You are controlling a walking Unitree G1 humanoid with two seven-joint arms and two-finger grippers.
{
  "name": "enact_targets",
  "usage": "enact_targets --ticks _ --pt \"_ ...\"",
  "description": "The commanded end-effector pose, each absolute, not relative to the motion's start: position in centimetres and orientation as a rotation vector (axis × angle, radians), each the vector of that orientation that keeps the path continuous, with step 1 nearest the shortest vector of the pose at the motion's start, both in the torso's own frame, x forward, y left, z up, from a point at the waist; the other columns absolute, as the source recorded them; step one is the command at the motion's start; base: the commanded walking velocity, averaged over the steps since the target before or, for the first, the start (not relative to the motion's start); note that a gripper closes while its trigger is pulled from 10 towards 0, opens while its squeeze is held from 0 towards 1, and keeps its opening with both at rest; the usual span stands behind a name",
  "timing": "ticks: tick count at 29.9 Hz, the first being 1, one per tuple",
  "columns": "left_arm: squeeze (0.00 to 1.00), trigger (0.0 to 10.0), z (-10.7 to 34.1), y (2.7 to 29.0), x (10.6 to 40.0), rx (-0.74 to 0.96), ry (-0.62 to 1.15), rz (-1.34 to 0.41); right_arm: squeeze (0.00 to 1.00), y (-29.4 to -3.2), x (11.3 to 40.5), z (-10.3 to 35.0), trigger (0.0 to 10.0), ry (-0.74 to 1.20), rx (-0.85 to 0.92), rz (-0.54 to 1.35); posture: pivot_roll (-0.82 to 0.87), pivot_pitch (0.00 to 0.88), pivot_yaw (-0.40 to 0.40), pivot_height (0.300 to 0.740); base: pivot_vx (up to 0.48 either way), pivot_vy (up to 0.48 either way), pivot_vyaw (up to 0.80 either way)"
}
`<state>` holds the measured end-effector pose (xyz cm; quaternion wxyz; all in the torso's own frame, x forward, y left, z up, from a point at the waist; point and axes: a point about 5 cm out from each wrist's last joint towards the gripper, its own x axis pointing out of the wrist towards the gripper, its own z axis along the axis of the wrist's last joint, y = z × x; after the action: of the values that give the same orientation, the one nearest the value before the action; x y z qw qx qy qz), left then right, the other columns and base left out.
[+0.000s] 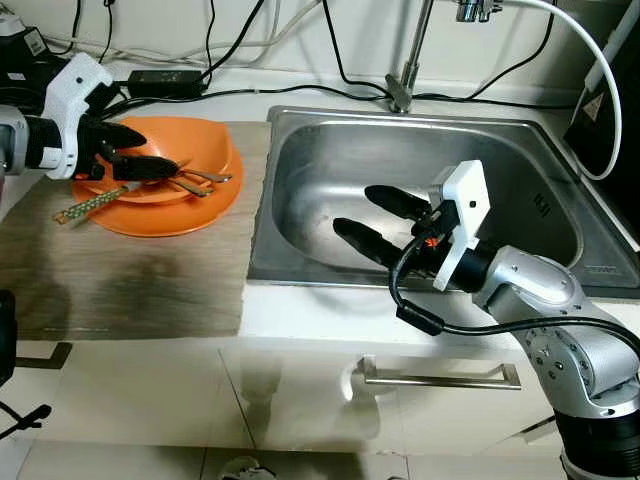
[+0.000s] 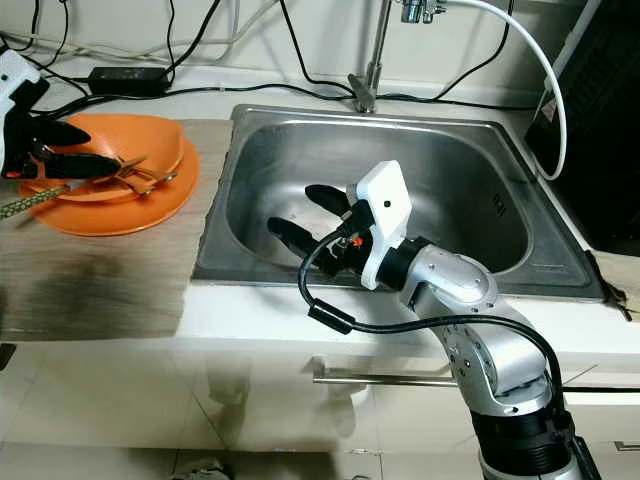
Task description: Kitchen organization
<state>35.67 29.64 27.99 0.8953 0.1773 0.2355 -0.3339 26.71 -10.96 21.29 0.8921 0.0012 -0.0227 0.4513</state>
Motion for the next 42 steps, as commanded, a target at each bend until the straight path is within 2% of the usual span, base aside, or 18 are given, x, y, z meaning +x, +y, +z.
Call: enact_targets --ticks 1,8,29,30,31,32,33,34,35,39,42 --pt "0.00 10.0 28.0 29.4 35.7 0.404 0.509 -0.710 0.00 -10.6 26.3 21.9 10.0 -0.064 -0.014 0.972 0.09 0.046 -0.008 0.740 0.000 0.000 0.00" --pt "0.00 10.0 27.6 29.6 35.9 0.451 0.531 -0.685 0.00 -10.5 26.1 21.7 10.0 -0.055 -0.016 0.982 0.09 0.042 -0.009 0.740 0.000 0.000 0.00" --pt "0.00 10.0 26.5 29.7 36.1 0.437 0.562 -0.670 0.00 -10.5 25.7 21.3 10.0 -0.037 -0.014 0.982 0.08 0.022 -0.010 0.740 0.000 0.000 0.00" --pt "0.00 9.4 26.5 29.7 36.1 0.438 0.563 -0.670 0.00 -10.5 25.7 21.3 10.0 -0.037 -0.015 0.981 0.08 0.020 -0.012 0.740 0.000 0.000 0.00" --pt "0.00 6.3 26.5 29.7 36.1 0.439 0.564 -0.670 0.00 -10.6 25.7 21.3 10.0 -0.037 -0.016 0.980 0.08 0.020 -0.012 0.740 0.000 0.000 0.00" --pt "0.00 6.3 26.5 29.7 36.1 0.440 0.564 -0.671 0.00 -10.6 25.7 21.3 10.0 -0.037 -0.017 0.980 0.08 0.022 -0.012 0.740 0.000 0.000 0.00" --pt "0.00 3.8 26.5 29.6 36.1 0.440 0.565 -0.671 0.00 -10.6 25.7 21.3 10.0 -0.036 -0.018 0.980 0.08 0.022 -0.012 0.740 0.000 0.000 0.00" --pt "0.00 2.7 26.5 29.6 36.1 0.440 0.565 -0.671 0.00 -10.6 25.7 21.3 10.0 -0.036 -0.019 0.979 0.08 0.023 -0.012 0.740 0.000 0.000 0.00" --pt "0.00 2.7 26.5 29.6 36.1 0.440 0.565 -0.671 0.00 -10.6 25.7 21.3 10.0 -0.036 -0.019 0.979 0.08 0.023 -0.012 0.740 0.000 0.000 0.00" --pt "0.00 0.0 26.5 29.6 36.2 0.440 0.566 -0.673 0.00 -10.6 25.8 21.2 10.0 -0.035 -0.022 0.978 0.08 0.024 -0.012 0.740 0.000 0.000 0.00" --pt "0.00 0.0 26.5 29.6 36.2 0.441 0.568 -0.669 0.00 -10.6 25.8 21.2 10.0 -0.035 -0.025 0.976 0.08 0.025 -0.012 0.740 0.000 0.000 0.00"
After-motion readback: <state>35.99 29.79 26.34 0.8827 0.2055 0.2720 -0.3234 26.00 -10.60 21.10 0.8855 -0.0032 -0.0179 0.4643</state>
